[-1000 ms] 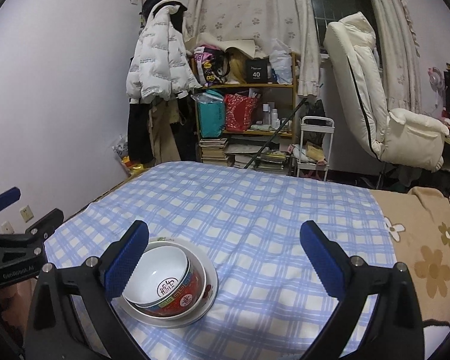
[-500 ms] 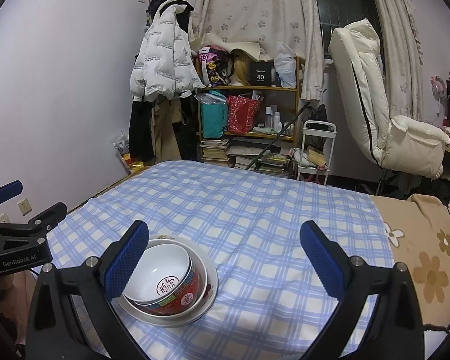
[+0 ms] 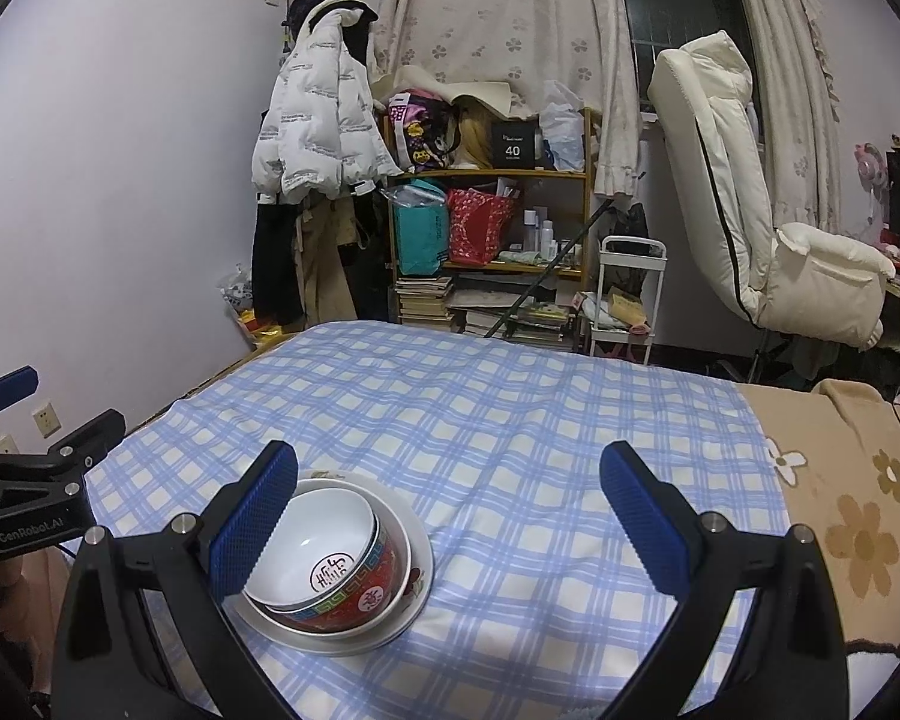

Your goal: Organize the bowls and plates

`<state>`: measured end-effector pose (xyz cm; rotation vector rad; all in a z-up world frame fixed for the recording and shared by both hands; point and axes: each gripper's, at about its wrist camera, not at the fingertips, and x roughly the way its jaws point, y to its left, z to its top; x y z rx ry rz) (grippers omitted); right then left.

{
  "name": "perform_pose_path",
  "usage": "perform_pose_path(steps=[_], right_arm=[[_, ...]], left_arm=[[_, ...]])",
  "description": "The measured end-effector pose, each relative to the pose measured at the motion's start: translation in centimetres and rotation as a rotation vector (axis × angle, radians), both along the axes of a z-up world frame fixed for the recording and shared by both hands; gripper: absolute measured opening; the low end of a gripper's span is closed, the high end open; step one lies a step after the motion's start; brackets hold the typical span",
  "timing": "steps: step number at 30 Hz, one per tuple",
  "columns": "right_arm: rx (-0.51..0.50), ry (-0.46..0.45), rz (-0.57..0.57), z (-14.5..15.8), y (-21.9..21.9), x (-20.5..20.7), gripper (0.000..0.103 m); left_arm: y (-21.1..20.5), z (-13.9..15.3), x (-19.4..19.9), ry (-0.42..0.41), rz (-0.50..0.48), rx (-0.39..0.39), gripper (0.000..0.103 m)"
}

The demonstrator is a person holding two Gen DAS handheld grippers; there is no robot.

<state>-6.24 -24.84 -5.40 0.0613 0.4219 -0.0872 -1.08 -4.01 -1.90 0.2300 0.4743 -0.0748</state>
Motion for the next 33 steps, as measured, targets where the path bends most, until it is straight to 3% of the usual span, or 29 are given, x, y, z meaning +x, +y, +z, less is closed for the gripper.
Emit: perform_pose_path(steps=[33], right_arm=[[0.000, 0.003, -0.002, -0.02, -0.10, -0.04, 0.103]], left_arm=[[0.19, 0.19, -0.16, -0.004, 0.002, 0.003, 0.102]])
